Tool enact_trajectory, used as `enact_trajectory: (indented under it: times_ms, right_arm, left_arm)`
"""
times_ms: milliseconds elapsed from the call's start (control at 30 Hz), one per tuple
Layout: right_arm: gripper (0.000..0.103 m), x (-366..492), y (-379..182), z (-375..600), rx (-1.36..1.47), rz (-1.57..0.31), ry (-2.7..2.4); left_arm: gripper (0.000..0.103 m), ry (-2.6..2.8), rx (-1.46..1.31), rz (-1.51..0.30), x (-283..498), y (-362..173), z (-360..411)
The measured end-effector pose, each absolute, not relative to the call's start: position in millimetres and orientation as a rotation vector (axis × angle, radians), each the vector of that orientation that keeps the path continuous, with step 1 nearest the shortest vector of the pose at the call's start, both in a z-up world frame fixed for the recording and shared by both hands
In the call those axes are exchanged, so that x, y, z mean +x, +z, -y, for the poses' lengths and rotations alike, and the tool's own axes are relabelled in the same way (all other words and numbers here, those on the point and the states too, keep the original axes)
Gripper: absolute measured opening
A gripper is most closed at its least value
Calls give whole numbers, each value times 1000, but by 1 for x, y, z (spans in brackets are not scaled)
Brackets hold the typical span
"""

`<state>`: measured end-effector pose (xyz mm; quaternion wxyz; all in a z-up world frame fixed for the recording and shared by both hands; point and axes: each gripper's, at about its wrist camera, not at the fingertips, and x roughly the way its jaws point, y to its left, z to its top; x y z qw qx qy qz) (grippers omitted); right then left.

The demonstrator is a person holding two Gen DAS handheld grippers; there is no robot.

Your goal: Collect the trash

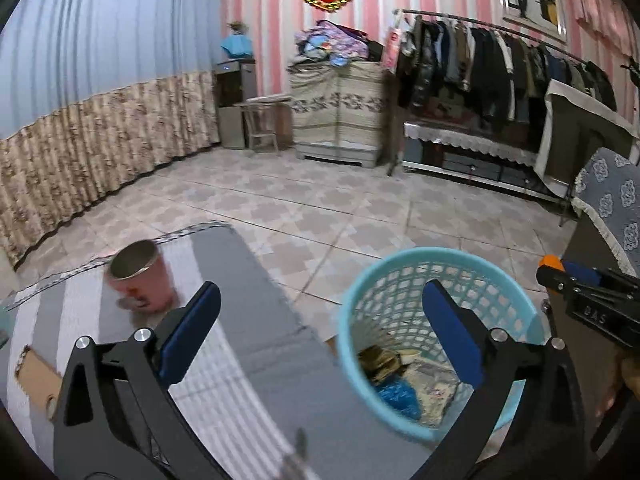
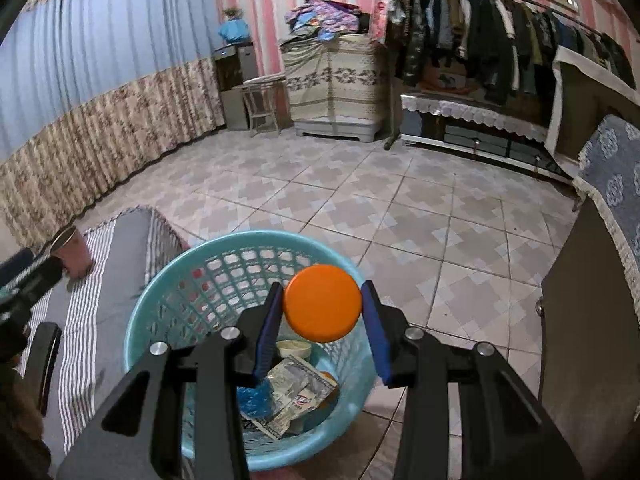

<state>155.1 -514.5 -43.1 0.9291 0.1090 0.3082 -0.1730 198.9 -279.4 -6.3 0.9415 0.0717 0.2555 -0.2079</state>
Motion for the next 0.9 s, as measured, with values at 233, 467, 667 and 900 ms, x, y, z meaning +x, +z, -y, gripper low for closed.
enact_trajectory:
  times_ms: [233,467,667,900]
  right_arm:
    - [40,176,-47,483,187,-652,-285]
    - [44,185,-53,460,140,-632,-253]
    - [84,180,-48,455,124,-602,-261]
    - [98,172,-40,454,177,-579,-248]
  left_arm:
    - [98,-341,135,-495,180,-2,235]
    - [98,-253,94,-490,173,1,199]
    - [98,-220,102,-479,166,5,181]
    - [98,-174,99,-462,149,9,154]
